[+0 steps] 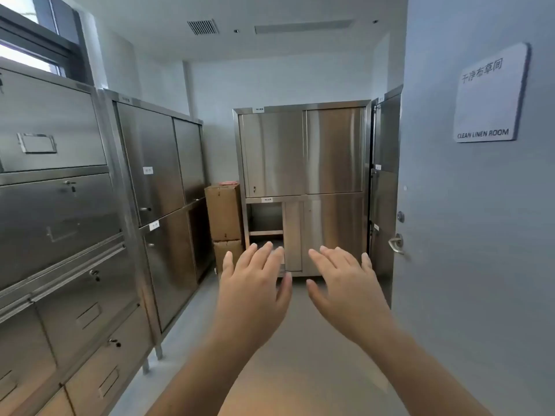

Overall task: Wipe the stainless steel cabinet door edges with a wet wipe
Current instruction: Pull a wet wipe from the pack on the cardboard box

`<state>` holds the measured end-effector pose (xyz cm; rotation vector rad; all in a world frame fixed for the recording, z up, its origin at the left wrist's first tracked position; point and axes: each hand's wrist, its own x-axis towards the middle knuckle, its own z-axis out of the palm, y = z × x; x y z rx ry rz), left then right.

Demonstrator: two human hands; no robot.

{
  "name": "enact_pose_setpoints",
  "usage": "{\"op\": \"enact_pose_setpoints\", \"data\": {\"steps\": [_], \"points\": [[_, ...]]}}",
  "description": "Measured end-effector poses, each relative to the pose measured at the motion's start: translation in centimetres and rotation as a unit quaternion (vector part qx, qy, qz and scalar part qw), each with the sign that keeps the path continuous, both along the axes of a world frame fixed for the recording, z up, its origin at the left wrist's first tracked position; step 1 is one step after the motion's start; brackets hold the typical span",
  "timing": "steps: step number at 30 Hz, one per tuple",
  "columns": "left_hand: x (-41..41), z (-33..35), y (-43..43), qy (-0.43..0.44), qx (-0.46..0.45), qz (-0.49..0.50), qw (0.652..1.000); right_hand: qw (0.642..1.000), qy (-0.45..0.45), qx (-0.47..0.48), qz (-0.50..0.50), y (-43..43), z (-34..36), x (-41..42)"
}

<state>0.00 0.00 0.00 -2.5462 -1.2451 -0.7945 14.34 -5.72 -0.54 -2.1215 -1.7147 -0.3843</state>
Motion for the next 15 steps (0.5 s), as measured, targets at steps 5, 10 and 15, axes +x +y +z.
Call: {"op": "enact_pose_setpoints", "data": {"steps": [5, 10, 15], "points": [[3.9, -0.5, 4.7, -0.052, 0.017, -0.025, 0.998, 0.999, -0.008, 0.04, 0.009, 4.6, 0.6, 4.7], [6.0, -2.2, 9.6, -0.036, 0.007, -0.016, 0.999, 1.0, -0.009, 0.018, 0.023, 9.0, -0.9, 6.5], [6.9, -4.0, 15.0, -0.057, -0.024, -0.014, 0.998, 1.0, -0.018, -0.009, 0.011, 14.6, -2.7, 8.1]]}}
